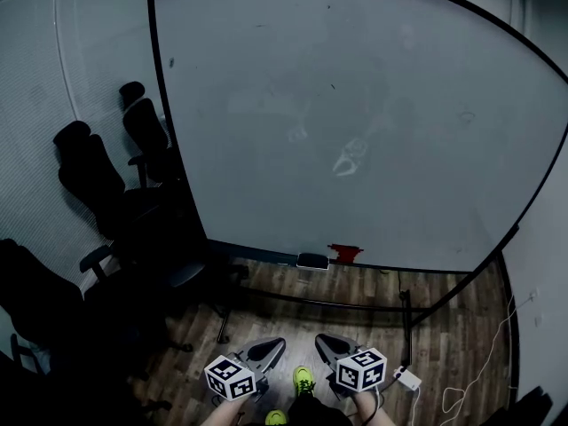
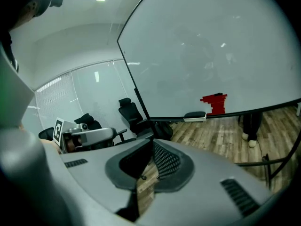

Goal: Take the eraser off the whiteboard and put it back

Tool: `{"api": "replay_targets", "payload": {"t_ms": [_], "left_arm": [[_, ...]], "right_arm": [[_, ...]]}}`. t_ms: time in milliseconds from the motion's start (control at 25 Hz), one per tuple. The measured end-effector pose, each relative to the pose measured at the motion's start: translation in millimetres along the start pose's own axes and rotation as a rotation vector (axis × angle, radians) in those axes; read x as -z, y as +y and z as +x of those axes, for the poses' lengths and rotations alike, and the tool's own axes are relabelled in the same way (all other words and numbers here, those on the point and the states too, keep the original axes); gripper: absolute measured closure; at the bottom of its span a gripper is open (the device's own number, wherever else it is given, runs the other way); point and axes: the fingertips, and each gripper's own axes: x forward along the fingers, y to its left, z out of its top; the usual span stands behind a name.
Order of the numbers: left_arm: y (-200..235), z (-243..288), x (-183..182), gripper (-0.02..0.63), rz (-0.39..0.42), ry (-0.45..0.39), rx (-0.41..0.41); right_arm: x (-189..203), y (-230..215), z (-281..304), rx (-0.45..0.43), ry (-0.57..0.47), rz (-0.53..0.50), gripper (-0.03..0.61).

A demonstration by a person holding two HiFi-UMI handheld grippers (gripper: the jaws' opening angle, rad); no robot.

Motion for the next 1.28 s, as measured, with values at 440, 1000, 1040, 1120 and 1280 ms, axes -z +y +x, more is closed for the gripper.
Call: {"api": "replay_targets", "payload": {"t_ms": [440, 1000, 1040, 1120, 1280], "left_arm": [[31.1, 39.3, -8.6, 0.607, -0.016, 0.018, -0.038], [69.1, 85.7, -23.4, 0.607, -0.018, 0.027, -0.118], [70.1, 85.8, -23.2, 0.607, -0.012, 0.024, -0.122], [72.1, 86.9, -22.9, 0.607, 0.001, 0.022, -0.128], [81.0, 101.6, -23.6, 0.607, 0.012, 0.019, -0.138]], "right_arm": [[-16.1, -42.0, 28.4, -0.016, 0.035, 0.041, 0.561], [-46.3, -103.4, 65.2, -0.035, 0.076, 0.093, 0.56], [-46.2, -105.6, 66.4, -0.032, 0.075, 0.096, 0.558], [-46.5, -110.1, 69.9, -0.028, 0.075, 0.107, 0.543], [-50.3, -126.1, 79.5, -0.028, 0.09, 0.121, 0.514]]}}
